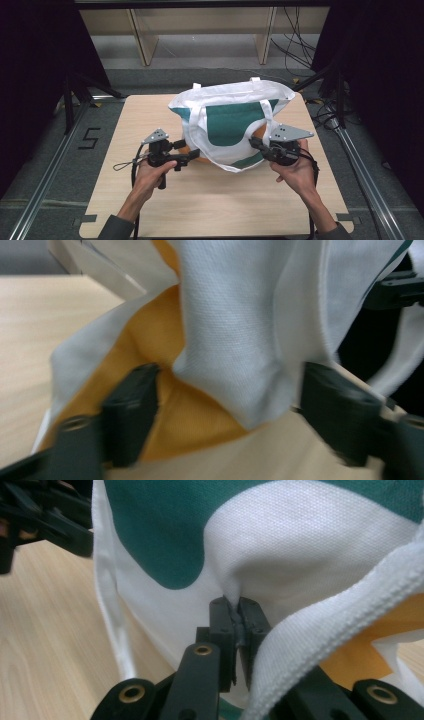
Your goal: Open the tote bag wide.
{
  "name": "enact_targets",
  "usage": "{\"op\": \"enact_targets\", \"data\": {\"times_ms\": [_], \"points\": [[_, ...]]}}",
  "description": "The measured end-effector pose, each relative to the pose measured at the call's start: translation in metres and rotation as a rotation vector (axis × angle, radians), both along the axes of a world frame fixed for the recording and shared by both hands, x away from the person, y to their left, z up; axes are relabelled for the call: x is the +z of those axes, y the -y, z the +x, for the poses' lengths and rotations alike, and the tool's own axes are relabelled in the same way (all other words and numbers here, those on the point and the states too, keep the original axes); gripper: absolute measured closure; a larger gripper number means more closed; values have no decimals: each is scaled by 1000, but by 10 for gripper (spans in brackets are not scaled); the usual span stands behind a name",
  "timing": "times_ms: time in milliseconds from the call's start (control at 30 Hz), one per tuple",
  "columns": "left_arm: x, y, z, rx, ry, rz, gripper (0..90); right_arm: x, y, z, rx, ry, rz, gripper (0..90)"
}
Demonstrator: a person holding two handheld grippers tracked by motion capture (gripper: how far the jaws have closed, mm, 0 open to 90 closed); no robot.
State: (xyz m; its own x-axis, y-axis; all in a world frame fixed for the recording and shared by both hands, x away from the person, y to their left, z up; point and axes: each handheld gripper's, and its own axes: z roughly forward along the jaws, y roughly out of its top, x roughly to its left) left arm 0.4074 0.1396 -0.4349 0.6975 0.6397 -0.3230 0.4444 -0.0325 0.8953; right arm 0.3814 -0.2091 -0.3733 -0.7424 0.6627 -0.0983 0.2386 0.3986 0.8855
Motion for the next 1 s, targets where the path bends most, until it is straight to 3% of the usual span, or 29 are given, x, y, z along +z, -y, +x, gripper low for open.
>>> {"op": "enact_targets", "data": {"times_ms": [67,100,133,200,233,267,300,333,367,400,500,567,633,667,700,733,767,800,867,900,933,1000], "points": [[-8,16,3,-22,33,86,273,0,2,2,-4,0,10,866],[-11,21,3,-16,59,140,328,-1,2,2,-22,-4,22,866],[-13,24,4,-5,70,171,466,-2,2,4,-32,6,26,866],[-17,29,8,17,67,166,610,-2,5,6,-22,7,15,866],[-18,32,9,37,110,183,702,-3,5,7,-23,9,15,867],[-19,35,10,49,128,197,774,-3,4,7,-30,4,18,869],[-19,36,10,50,144,212,833,-4,2,7,-34,-1,21,872],[-18,37,12,43,188,225,862,-5,3,9,-32,19,18,875],[-16,39,8,58,156,227,873,-3,3,8,-33,5,12,880],[-13,38,6,55,162,228,878,-3,5,9,-36,17,19,900],[6,35,-6,12,179,174,880,5,14,9,-30,23,20,900],[20,37,-13,-25,188,129,881,10,22,9,-49,31,54,900],[29,37,-15,-64,208,124,881,15,29,10,-56,51,65,900],[29,36,-15,-67,197,113,880,16,32,10,-60,47,80,900],[26,35,-15,-70,166,59,880,17,34,11,-63,58,75,900],[23,34,-15,-79,113,-17,881,16,33,10,-70,37,92,900],[22,34,-16,-84,94,-46,881,17,32,9,-78,12,83,900],[23,35,-17,-86,96,-39,881,17,33,10,-80,20,89,900],[27,39,-20,-99,187,60,880,20,35,14,-58,30,111,900],[25,40,-18,-98,216,100,880,22,36,16,-65,56,95,900],[21,39,-15,-96,215,126,880,20,36,17,-78,54,105,900],[5,36,-9,-101,135,32,880,12,36,18,-81,-6,125,900]]}}
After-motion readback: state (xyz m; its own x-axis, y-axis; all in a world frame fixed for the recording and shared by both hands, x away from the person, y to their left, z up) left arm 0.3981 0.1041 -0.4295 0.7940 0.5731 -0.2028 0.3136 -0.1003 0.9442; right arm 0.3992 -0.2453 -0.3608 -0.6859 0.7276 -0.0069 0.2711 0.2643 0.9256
